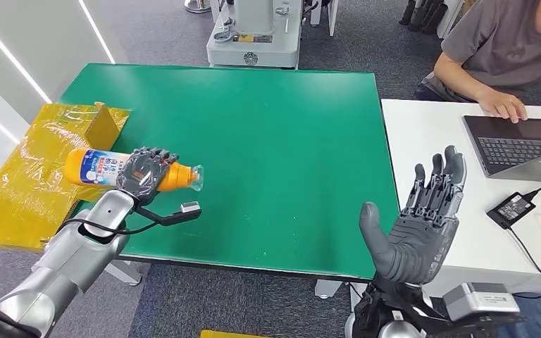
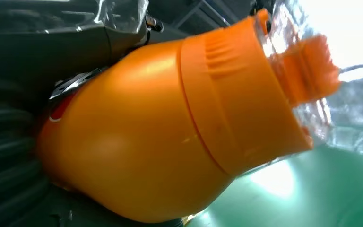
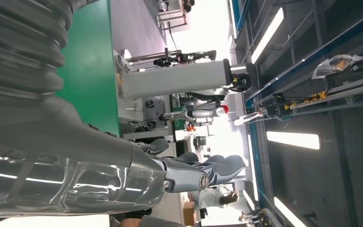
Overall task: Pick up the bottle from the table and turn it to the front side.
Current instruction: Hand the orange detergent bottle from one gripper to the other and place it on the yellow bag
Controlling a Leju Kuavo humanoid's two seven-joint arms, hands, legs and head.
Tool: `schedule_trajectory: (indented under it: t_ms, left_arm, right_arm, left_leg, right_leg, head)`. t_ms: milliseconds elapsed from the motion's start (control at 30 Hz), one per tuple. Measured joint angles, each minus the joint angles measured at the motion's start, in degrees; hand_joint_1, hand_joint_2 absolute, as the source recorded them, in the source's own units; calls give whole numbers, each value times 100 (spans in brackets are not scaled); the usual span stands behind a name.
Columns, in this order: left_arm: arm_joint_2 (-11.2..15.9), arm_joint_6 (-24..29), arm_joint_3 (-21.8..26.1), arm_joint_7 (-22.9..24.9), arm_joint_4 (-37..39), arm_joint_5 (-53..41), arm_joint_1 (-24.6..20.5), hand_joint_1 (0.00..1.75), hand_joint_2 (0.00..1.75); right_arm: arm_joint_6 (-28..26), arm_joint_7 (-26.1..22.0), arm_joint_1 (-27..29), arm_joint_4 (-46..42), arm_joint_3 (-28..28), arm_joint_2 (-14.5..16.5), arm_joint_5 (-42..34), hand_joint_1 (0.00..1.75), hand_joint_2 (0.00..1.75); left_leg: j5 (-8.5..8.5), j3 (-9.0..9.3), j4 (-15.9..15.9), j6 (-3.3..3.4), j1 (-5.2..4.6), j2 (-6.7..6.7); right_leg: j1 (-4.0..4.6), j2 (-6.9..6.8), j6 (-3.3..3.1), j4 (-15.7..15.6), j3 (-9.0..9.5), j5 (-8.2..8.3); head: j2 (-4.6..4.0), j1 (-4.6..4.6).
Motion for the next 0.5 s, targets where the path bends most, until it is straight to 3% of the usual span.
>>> schedule_trajectory:
  t_ms: [500]
  left_arm:
    - [211, 94, 241, -41, 57, -19, 416, 175, 175]
  right_arm:
    - [235, 0, 4, -39, -128, 0, 43, 0, 175]
  left_leg:
    - [0, -2, -1, 0, 0, 0]
  right_leg:
    - [0, 0, -1, 0, -1, -1]
  head:
    - [0, 0]
